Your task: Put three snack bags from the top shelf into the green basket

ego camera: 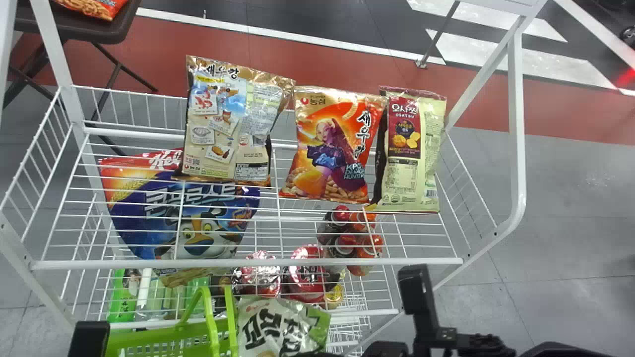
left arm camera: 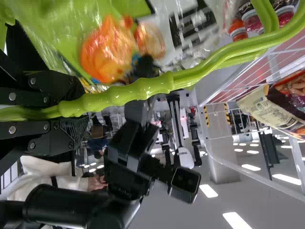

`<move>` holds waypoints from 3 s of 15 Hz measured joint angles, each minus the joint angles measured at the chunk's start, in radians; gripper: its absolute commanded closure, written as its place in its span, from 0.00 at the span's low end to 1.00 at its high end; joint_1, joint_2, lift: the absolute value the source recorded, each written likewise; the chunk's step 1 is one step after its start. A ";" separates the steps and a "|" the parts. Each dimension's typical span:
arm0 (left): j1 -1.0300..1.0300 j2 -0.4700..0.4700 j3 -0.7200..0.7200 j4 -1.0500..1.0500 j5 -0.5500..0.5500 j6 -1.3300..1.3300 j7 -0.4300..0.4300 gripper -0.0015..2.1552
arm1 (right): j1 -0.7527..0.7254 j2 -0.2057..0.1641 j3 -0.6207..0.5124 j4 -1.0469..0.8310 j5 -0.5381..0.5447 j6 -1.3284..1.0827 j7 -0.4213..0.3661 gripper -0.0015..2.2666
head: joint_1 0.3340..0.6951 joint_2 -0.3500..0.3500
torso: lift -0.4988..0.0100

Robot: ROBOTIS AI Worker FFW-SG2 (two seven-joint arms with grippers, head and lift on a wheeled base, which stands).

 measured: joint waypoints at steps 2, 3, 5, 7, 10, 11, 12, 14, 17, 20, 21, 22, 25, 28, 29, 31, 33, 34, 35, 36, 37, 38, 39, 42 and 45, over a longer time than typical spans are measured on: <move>0.001 0.000 -0.001 -0.002 0.000 -0.002 -0.001 1.00 | 0.001 -0.006 0.067 0.043 0.046 -0.035 -0.002 0.89 | 1.00 0.00 | 0.88; 0.002 0.000 -0.001 -0.002 0.000 -0.003 -0.001 1.00 | 0.003 -0.010 0.100 0.065 0.074 -0.079 -0.005 0.89 | 1.00 0.00 | 0.88; 0.002 0.000 -0.003 -0.004 0.000 -0.003 -0.002 1.00 | -0.002 -0.017 0.135 0.095 0.101 -0.125 -0.013 0.88 | 1.00 0.00 | 0.88; 0.005 0.000 -0.008 -0.014 -0.001 -0.003 -0.002 1.00 | -0.029 -0.023 0.164 0.121 0.124 -0.099 -0.017 0.66 | 1.00 0.00 | 0.88; 0.010 0.000 -0.007 -0.024 -0.002 -0.003 -0.002 1.00 | -0.063 -0.047 0.234 0.131 0.263 -0.088 -0.021 0.00 | 1.00 0.00 | 0.88; 0.011 0.000 -0.006 -0.025 -0.002 -0.003 -0.002 1.00 | -0.064 -0.056 0.234 0.113 0.282 -0.078 -0.021 0.00 | 1.00 0.00 | 0.88; 0.011 0.000 -0.005 -0.025 -0.003 -0.002 -0.001 1.00 | -0.063 -0.062 0.218 0.082 0.287 -0.033 -0.021 0.02 | 1.00 0.00 | 0.88; 0.011 0.000 -0.005 -0.024 -0.007 -0.003 0.003 1.00 | -0.053 -0.058 0.155 0.023 0.248 0.024 -0.019 0.02 | 1.00 0.00 | 0.88; 0.011 0.000 -0.007 -0.021 -0.012 -0.003 0.006 1.00 | -0.007 -0.019 0.033 -0.029 0.139 -0.133 0.005 0.04 | 1.00 0.00 | 0.88; 0.012 0.000 -0.008 -0.019 -0.015 -0.004 0.005 1.00 | 0.026 0.022 -0.018 -0.024 0.112 -0.475 -0.010 0.04 | 1.00 0.00 | 0.88; 0.013 0.000 -0.009 -0.017 -0.017 -0.005 0.006 1.00 | 0.028 0.026 -0.010 -0.005 0.112 -0.601 -0.039 0.04 | 1.00 0.00 | 0.88; 0.015 0.000 -0.013 -0.016 -0.020 -0.006 0.010 1.00 | 0.028 0.027 0.018 0.017 0.125 -0.737 -0.095 0.04 | 1.00 0.00 | 0.88; 0.015 0.000 -0.040 -0.014 -0.045 -0.006 0.020 1.00 | -0.001 0.036 0.170 0.075 0.224 -0.990 -0.337 0.04 | 1.00 0.00 | 0.88; 0.013 0.000 -0.056 -0.014 -0.064 -0.004 0.029 1.00 | -0.076 0.078 0.327 0.152 0.321 -1.103 -0.549 0.04 | 1.00 0.00 | 0.88; 0.010 0.000 -0.061 -0.013 -0.068 -0.003 0.031 1.00 | -0.108 0.093 0.363 0.181 0.339 -1.125 -0.602 0.04 | 1.00 0.01 | 0.88; 0.006 0.000 -0.071 -0.011 -0.072 0.002 0.030 1.00 | -0.205 0.122 0.422 0.241 0.355 -1.072 -0.651 0.04 | 1.00 0.06 | 0.88; 0.006 0.000 -0.074 -0.011 -0.072 0.011 0.028 1.00 | -0.302 0.146 0.445 0.302 0.350 -0.994 -0.655 0.04 | 1.00 0.13 | 0.88; 0.008 0.000 -0.076 -0.012 -0.072 0.014 0.028 1.00 | -0.349 0.157 0.449 0.336 0.345 -0.967 -0.655 0.04 | 1.00 0.14 | 0.88; 0.009 0.000 -0.076 -0.012 -0.072 0.015 0.027 1.00 | -0.386 0.165 0.451 0.364 0.339 -0.948 -0.654 0.04 | 1.00 0.15 | 0.88; 0.011 0.000 -0.076 -0.012 -0.072 0.015 0.026 1.00 | -0.425 0.171 0.453 0.392 0.334 -0.926 -0.654 0.04 | 1.00 0.17 | 0.88; 0.013 0.000 -0.073 -0.013 -0.072 0.015 0.023 1.00 | -0.458 0.176 0.457 0.416 0.330 -0.906 -0.654 0.07 | 1.00 0.18 | 0.88; 0.014 0.000 -0.071 -0.013 -0.072 0.014 0.021 1.00 | -0.483 0.179 0.460 0.436 0.327 -0.895 -0.652 0.17 | 1.00 0.19 | 0.88; 0.016 0.000 -0.069 -0.012 -0.072 0.013 0.020 1.00 | -0.508 0.181 0.462 0.457 0.322 -0.887 -0.642 0.29 | 1.00 0.20 | 0.88; 0.015 0.000 -0.065 -0.011 -0.072 0.012 0.021 1.00 | -0.559 0.188 0.464 0.487 0.287 -0.830 -0.596 0.76 | 1.00 0.24 | 0.88; 0.008 0.000 -0.062 -0.004 -0.072 0.012 0.023 1.00 | -0.597 0.193 0.471 0.488 0.283 -0.754 -0.591 0.91 | 1.00 0.27 | 0.88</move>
